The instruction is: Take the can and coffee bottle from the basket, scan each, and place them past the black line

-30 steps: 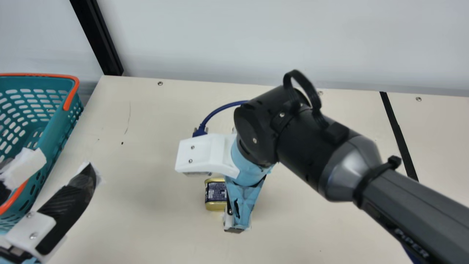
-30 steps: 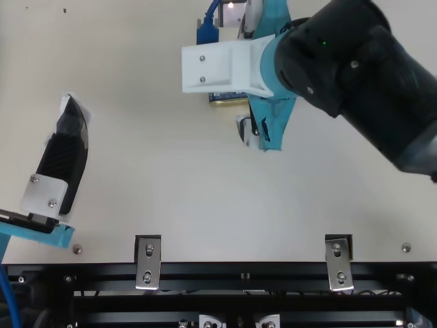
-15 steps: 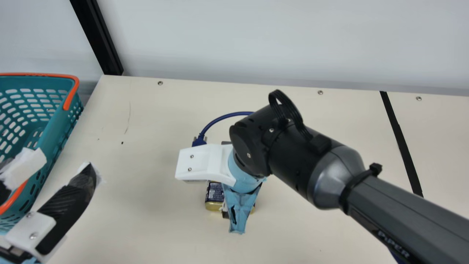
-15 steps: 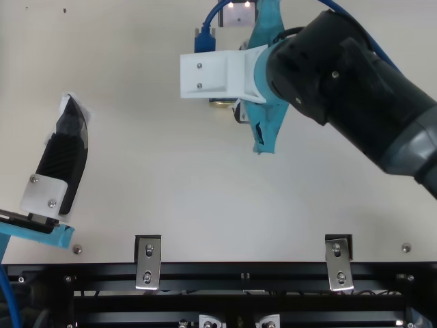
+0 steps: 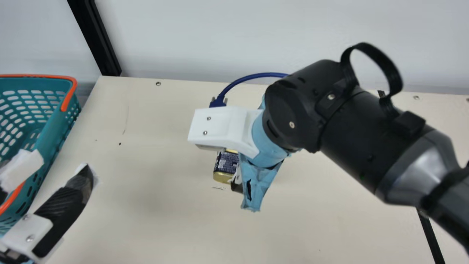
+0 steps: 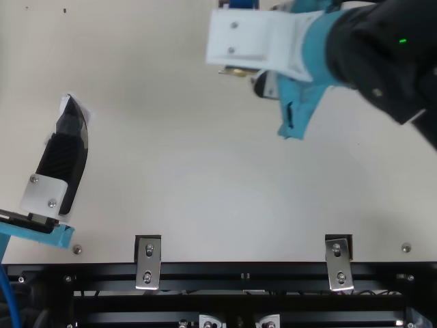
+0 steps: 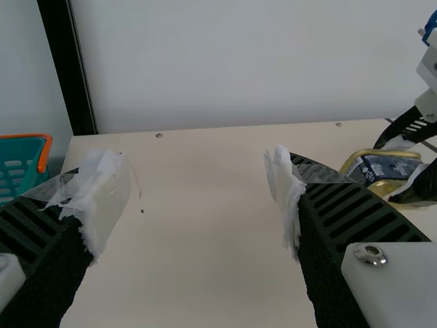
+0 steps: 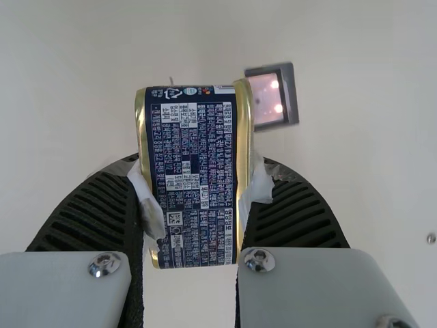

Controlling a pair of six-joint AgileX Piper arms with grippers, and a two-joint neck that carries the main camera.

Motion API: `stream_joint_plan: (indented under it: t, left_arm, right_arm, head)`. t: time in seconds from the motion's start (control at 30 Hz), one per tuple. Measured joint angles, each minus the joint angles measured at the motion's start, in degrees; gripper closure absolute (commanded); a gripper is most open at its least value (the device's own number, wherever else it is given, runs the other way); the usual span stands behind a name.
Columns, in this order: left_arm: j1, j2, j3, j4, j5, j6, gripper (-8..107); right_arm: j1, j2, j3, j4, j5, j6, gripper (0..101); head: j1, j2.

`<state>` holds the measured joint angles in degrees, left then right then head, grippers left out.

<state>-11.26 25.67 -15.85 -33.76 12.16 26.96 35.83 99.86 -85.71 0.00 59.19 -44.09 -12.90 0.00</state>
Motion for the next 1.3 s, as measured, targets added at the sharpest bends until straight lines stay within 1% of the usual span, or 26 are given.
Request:
stream_joint_plan:
  t: [0.1,0.37,0.63,0.8,0.87,0.97,1.1,1.3]
  left_arm:
    - [0.00,0.00,0.00,0.00,0.00,0.00,9]
    - [0.00,0.00,0.00,0.00,0.00,0.00,9]
    - [0.00,0.00,0.00,0.00,0.00,0.00,9]
    - [0.00,0.00,0.00,0.00,0.00,0.00,9]
    - [0.00,0.00,0.00,0.00,0.00,0.00,9]
    - [0.00,0.00,0.00,0.00,0.00,0.00,9]
    - [0.00,0.00,0.00,0.00,0.00,0.00,9]
    - [0.00,0.00,0.00,0.00,0.00,0.00,9]
  right_arm:
    - [-2.26,-1.37,0.85,-1.95,-0.55,1.83,101]
    - [-10.98,-6.55,5.83,-5.42,-0.99,5.81,101]
    - [-23.49,-12.46,12.40,-6.51,-1.22,6.29,101]
    - [-32.27,-14.93,16.36,-6.38,-2.71,4.83,101]
    - [-35.79,-15.53,17.55,-6.46,-3.02,4.25,101]
    - [-40.98,-16.19,18.95,-6.78,-4.31,4.10,101]
    - [-47.40,-16.48,20.61,-8.34,-6.64,5.49,101]
    - [-55.61,-15.90,23.21,-10.18,-9.23,7.92,101]
  head:
    - [0.00,-4.69]
    - [0.00,-19.06]
    - [-0.59,-28.74]
    - [-0.59,-35.19]
    - [-0.59,-36.66]
    - [-1.47,-38.12]
    - [-1.47,-38.12]
    - [-1.17,-37.83]
